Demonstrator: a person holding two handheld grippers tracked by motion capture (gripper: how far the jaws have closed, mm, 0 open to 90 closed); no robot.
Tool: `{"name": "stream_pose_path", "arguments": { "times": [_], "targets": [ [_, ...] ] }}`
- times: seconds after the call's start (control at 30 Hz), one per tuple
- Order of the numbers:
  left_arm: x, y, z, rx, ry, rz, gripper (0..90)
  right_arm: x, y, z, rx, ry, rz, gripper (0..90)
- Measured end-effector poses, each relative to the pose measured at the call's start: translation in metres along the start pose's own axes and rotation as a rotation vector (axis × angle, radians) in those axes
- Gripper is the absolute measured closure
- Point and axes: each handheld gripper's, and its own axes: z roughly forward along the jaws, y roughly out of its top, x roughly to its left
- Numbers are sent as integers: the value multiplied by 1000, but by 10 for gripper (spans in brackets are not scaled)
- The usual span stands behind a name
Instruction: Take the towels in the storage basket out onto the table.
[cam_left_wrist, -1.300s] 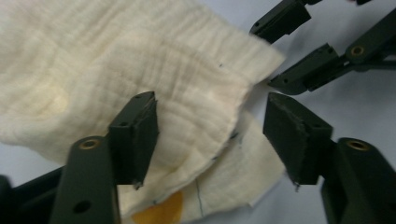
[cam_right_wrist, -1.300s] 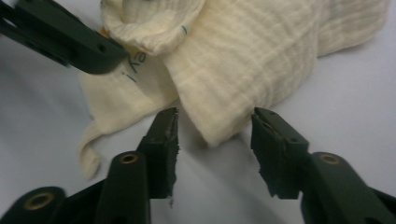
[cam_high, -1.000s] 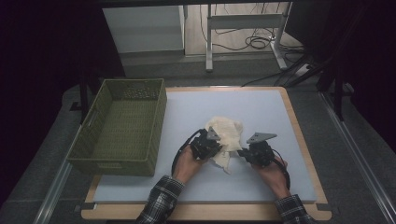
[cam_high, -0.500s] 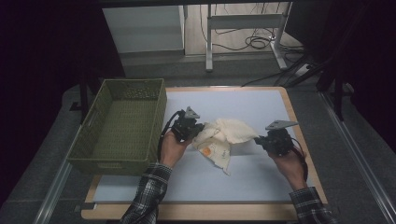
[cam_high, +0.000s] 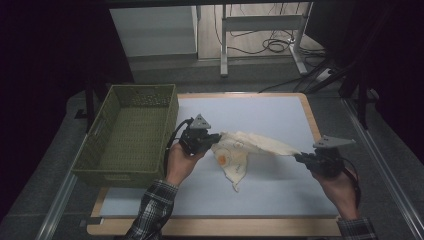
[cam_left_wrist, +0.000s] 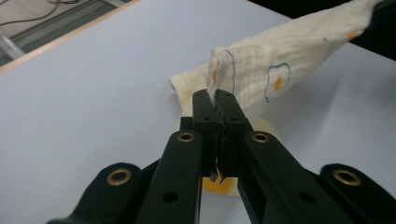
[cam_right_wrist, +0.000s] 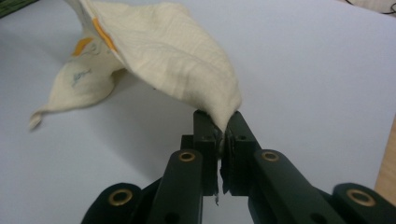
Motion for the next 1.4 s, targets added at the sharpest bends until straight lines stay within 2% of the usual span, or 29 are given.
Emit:
{"name": "stream_pose_path", "arguments": {
  "times": [0.13,0.27,0.53,0.6,0.67,0.73,0.8,0.93,1.03,1.1,1.17,1.4],
  "targets": [
    [-17,-15,-5,14,-45,25,883,7,-17,-13,3,28,5,853],
    [-30,-37,-7,31,-90,28,882,17,-33,-19,16,52,0,850],
    [-52,-87,-2,88,-168,1,873,35,-63,-13,52,98,4,843],
    [-54,-96,0,100,-178,-9,827,39,-70,-10,63,106,5,813],
    [-53,-101,0,104,-169,-19,684,41,-75,-9,76,106,8,761],
    [-50,-102,-4,95,-154,-34,576,40,-79,-12,82,115,21,739],
    [-45,-99,-9,75,-144,-56,511,37,-81,-18,73,119,29,723],
    [-38,-88,-11,45,-100,-69,502,30,-79,-30,62,93,35,717],
    [-32,-79,1,49,-58,-59,502,23,-73,-30,52,83,40,715],
    [-27,-76,10,53,-52,-68,502,19,-66,-24,49,79,38,715],
    [-21,-72,20,60,-27,-69,503,13,-57,-13,37,81,38,719],
    [-1,-69,49,76,5,-104,549,0,-15,38,32,93,16,772]
  ]
}}
